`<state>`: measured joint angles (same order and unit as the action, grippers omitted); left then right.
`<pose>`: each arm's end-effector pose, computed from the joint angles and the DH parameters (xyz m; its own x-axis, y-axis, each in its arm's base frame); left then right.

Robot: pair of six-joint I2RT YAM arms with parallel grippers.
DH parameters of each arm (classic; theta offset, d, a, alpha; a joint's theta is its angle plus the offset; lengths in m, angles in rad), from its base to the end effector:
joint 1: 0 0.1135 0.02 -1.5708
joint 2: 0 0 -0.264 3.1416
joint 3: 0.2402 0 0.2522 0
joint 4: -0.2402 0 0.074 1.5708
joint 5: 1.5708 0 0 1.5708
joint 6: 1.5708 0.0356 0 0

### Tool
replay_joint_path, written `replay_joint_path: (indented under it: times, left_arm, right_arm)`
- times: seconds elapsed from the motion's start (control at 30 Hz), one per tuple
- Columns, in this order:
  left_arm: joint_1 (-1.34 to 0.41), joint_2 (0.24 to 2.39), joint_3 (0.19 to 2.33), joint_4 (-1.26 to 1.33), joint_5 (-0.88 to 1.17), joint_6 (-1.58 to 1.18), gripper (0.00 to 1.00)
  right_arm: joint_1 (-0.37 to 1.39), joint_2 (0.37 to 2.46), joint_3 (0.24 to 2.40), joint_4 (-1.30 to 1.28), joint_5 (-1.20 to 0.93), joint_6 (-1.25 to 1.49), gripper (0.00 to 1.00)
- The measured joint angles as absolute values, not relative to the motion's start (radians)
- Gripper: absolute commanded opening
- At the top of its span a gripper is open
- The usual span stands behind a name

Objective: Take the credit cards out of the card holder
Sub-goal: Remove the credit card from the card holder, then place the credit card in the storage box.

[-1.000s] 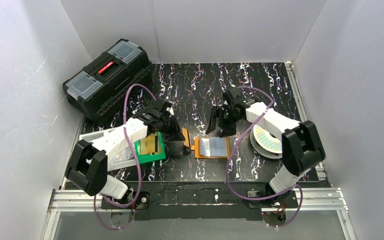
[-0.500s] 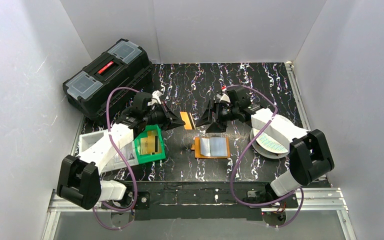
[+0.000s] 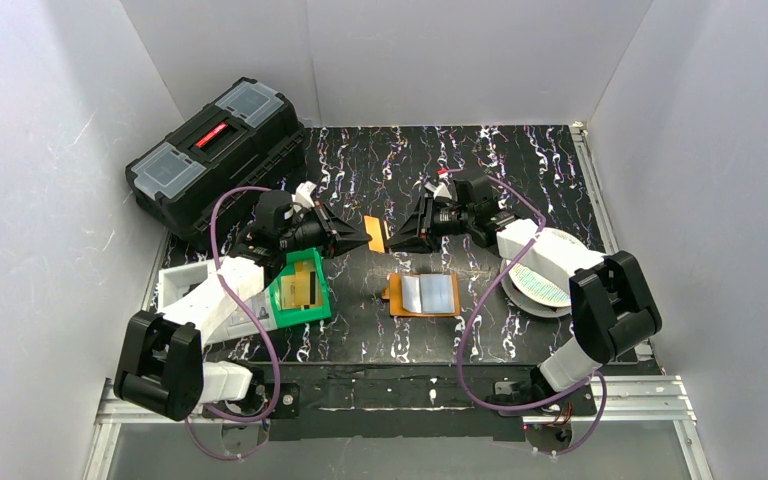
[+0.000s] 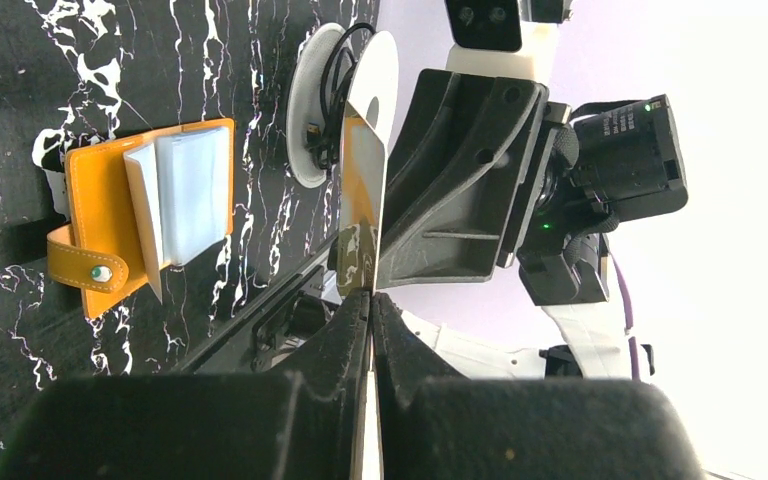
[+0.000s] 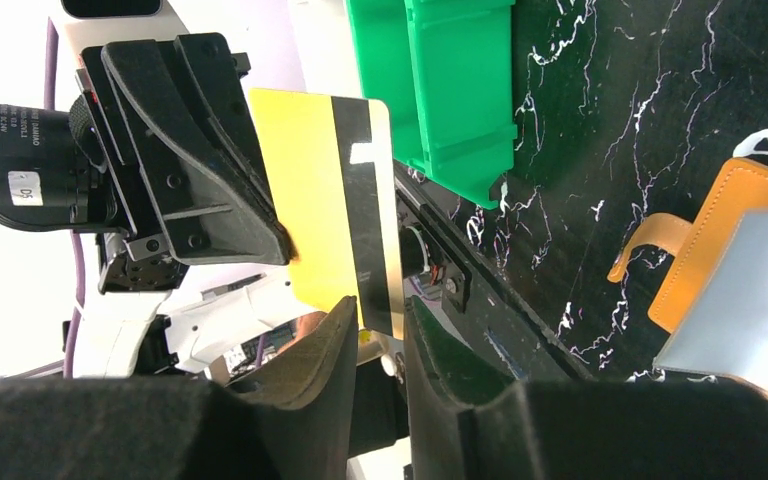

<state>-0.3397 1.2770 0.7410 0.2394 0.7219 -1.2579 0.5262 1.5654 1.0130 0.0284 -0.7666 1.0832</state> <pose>0.2572 -0.1159 0.2632 -0.8897 -0.4430 -0.1106 -0.0018 0.2457 -0.9694 0.2858 0.1946 0.2502 -0.9811 0.1660 -0.0990 -0.0306 0.3725 0.9275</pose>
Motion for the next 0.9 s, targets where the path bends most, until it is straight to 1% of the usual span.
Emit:
replay_joint_path:
  times: [0.1,0.27,0.33,0.47,0.5,0.53,0.57,0.7,0.8,0.87,0.9]
  left_arm:
    - [-0.338,1.276,0.735,0.248,0.727,-1.264,0.00]
    - [-0.337,1.271,0.717,0.247,0.741,-1.269,0.00]
    - [-0.337,1.268,0.713,0.247,0.743,-1.273,0.00]
    - [-0.337,1.266,0.712,0.252,0.747,-1.278,0.00]
    - [-0.335,1.266,0.710,0.255,0.747,-1.279,0.00]
    - [-0.334,1.266,0.706,0.254,0.747,-1.279,0.06]
    - [-0.333,1.266,0.700,0.254,0.746,-1.279,0.15]
    - [-0.331,1.266,0.694,0.254,0.749,-1.283,0.30]
    - [-0.329,1.266,0.694,0.255,0.750,-1.286,0.31]
    - [-0.329,1.266,0.694,0.255,0.752,-1.291,0.30]
    - [-0.330,1.266,0.694,0.257,0.756,-1.294,0.28]
  right_arm:
    - [0.527,1.566,1.005,0.045,-0.773,1.096,0.39]
    - [0.540,1.566,0.998,0.062,-0.786,1.101,0.38]
    - [0.543,1.566,0.998,0.066,-0.789,1.101,0.32]
    - [0.544,1.566,0.996,0.083,-0.796,1.111,0.07]
    - [0.543,1.566,0.994,0.093,-0.801,1.119,0.03]
    - [0.541,1.566,0.992,0.105,-0.809,1.127,0.01]
    - [0.539,1.567,0.992,0.118,-0.820,1.137,0.01]
    - [0.542,1.596,0.992,0.186,-0.865,1.177,0.01]
    - [0.551,1.637,0.989,0.256,-0.897,1.229,0.01]
    - [0.559,1.656,0.976,0.315,-0.916,1.270,0.01]
    - [0.564,1.663,0.966,0.350,-0.926,1.295,0.01]
